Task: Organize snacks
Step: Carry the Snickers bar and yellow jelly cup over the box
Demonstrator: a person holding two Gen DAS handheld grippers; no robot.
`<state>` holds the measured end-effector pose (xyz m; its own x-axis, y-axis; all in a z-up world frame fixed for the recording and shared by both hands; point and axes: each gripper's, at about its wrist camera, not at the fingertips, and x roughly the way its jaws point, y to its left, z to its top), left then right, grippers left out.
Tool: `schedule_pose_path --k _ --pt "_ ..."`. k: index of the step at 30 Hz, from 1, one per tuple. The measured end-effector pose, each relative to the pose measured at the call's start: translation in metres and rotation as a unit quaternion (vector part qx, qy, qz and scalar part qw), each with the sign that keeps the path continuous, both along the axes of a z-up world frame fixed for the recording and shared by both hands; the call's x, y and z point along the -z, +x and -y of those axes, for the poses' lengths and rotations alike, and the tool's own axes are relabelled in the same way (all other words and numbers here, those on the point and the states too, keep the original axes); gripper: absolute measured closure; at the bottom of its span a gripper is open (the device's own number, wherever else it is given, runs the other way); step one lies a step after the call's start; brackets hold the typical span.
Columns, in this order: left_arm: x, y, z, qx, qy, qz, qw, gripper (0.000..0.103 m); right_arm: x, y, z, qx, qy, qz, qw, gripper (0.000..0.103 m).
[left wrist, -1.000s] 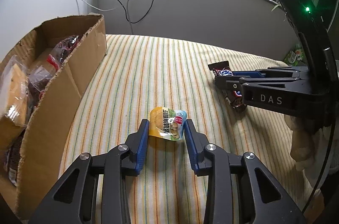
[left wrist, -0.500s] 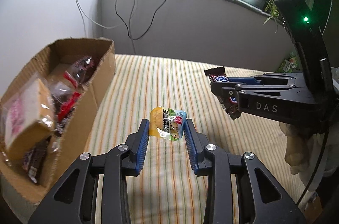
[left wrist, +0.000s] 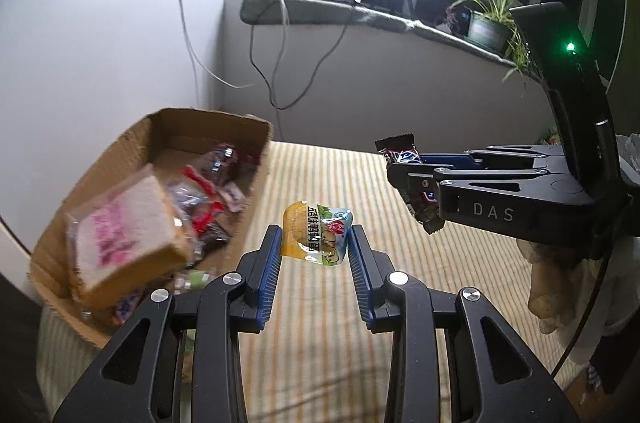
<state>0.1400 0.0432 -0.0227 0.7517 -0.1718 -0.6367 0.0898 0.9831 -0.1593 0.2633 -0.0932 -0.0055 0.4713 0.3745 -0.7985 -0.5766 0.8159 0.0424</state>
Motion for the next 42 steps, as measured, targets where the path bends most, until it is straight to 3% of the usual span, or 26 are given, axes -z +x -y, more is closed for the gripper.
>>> schedule_pose_path --k 25,42 --pt "-0.012 0.019 -0.084 -0.062 0.001 0.011 0.998 0.071 -0.005 0.015 -0.111 -0.07 0.022 -0.003 0.997 0.074" --pt "0.001 0.048 -0.109 -0.077 -0.002 -0.002 0.997 0.071 0.025 0.043 -0.152 -0.093 0.023 -0.043 0.994 0.074"
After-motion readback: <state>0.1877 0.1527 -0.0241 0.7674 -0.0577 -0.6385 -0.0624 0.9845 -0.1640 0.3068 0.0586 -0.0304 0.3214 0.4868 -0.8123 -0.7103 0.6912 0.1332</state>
